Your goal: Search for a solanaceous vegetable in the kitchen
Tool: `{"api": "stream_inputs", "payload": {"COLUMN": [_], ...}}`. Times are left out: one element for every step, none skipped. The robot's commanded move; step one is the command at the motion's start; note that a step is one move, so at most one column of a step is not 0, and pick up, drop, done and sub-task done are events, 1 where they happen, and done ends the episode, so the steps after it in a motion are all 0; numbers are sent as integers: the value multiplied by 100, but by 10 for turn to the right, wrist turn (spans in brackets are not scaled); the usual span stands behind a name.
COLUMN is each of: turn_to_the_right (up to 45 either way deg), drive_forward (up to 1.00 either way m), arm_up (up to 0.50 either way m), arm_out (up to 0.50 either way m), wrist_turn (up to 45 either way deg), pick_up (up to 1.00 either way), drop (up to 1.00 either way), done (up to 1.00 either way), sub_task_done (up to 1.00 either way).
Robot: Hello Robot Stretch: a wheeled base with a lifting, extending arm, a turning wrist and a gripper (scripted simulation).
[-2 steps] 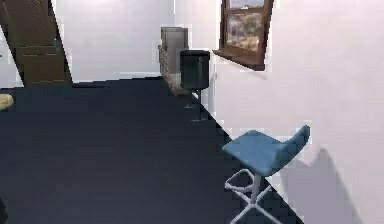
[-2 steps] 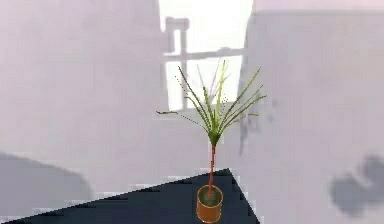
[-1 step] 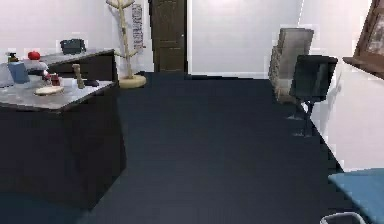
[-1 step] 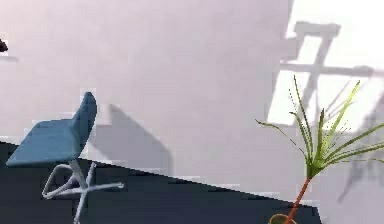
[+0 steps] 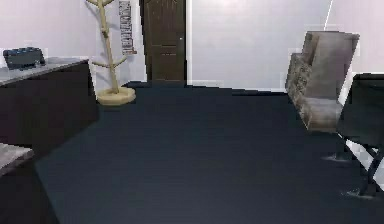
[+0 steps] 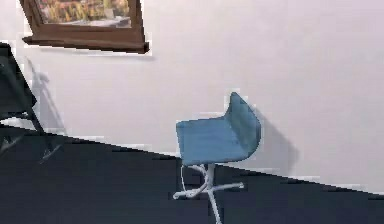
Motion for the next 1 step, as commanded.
{"api": "stream_inputs", "payload": {"turn_to_the_right": [0], "drive_forward": [80], "arm_up": [0], "arm_out": [0], "wrist_turn": [0], "pick_up": [0], "drop": [0], "done": [0], "sub_task_done": [0]}}
